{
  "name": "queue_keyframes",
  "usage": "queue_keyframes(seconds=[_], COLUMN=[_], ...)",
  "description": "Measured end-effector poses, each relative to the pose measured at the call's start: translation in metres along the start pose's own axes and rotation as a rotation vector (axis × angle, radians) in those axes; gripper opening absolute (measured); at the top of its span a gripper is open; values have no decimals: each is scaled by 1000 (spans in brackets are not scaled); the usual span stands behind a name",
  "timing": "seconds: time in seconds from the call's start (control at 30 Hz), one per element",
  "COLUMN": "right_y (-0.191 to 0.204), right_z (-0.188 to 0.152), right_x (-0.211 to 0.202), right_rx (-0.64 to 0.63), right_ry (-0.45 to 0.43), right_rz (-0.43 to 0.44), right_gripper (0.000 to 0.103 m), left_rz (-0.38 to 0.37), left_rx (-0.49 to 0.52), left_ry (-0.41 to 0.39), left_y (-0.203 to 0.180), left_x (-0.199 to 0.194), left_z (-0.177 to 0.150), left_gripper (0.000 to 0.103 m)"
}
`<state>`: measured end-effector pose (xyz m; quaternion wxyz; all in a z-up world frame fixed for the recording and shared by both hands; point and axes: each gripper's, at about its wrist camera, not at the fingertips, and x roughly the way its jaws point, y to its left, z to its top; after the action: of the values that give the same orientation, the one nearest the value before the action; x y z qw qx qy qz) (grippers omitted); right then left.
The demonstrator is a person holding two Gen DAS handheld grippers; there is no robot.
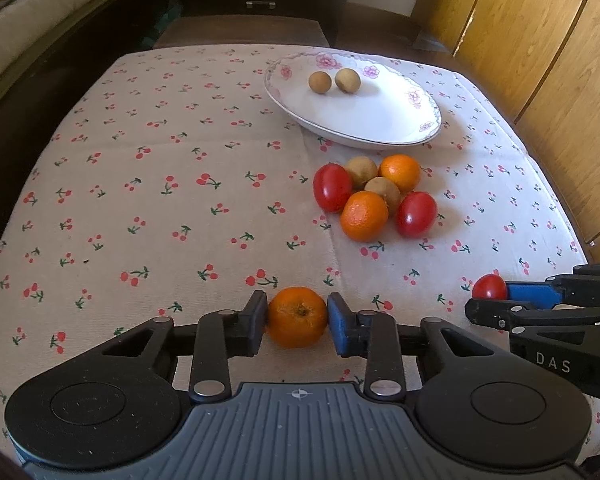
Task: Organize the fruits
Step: 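Carry the mandarin and tomato over the white bowl and open both tools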
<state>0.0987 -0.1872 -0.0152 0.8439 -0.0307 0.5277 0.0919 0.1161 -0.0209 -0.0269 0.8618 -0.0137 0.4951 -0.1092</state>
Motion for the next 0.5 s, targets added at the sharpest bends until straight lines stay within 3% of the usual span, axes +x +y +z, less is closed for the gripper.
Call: queue_keyframes(seconds=[0.5], right_y=[-16], right_z=[28], right_x=[-19], right_rx=[71], right_ry=[-83], right_rz=[34], right_gripper=[28], left_rz=[-51], left_rx=[-25], left_ry=[-71], left_y=[-13], left_x=[-14], left_z=[35], left_gripper=[41])
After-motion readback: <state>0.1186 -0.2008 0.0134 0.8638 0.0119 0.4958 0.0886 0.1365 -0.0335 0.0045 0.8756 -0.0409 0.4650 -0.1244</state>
